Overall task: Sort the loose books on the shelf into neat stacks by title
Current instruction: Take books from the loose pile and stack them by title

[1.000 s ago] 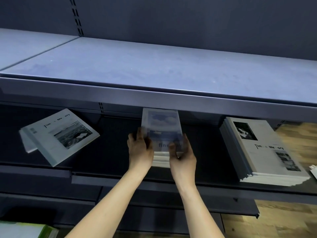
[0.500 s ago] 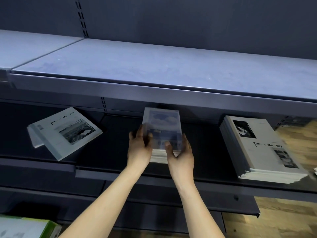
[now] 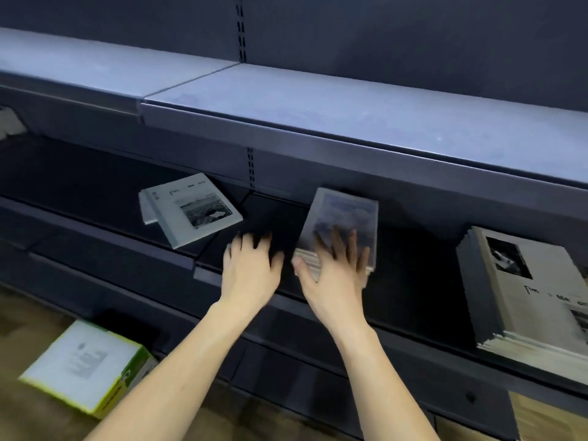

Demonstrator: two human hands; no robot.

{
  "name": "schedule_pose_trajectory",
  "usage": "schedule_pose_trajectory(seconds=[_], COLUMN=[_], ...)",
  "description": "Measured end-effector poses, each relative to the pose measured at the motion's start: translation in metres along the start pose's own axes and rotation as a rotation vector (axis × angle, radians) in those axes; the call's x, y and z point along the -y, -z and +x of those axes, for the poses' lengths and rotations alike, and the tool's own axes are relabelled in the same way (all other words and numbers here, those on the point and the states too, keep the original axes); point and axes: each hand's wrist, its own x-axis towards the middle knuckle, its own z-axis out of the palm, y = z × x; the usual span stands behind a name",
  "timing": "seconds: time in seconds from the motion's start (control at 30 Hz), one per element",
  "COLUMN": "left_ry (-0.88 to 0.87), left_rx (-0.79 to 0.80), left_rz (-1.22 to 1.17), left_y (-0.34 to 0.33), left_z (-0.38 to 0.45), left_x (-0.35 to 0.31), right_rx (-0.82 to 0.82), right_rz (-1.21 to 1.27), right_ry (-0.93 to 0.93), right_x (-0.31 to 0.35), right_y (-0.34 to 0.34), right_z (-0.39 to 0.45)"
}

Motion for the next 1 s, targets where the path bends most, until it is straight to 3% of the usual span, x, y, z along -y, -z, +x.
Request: schedule_pose_trajectory(seconds=[0.23, 0.47, 1.0], left_ry=[0.095, 0.232, 0.23], left_rx=[-0.023, 0.006, 0.079], left_rz=[0.134, 0.109, 0.004], left_y=[0.021, 0.037, 0.047], left_z=[-0.032, -0.051, -0.03], left_x=[0.055, 0.103, 0.228], right_rx=[0.153, 0.266, 0.478], right_rz=[0.017, 0.082, 0.148], right_ry=[0.109, 0.185, 0.068], right_x=[0.04, 0.085, 0.18], right_y=[-0.019, -0.051, -0.156], right_z=[-0.002, -0.005, -0.009])
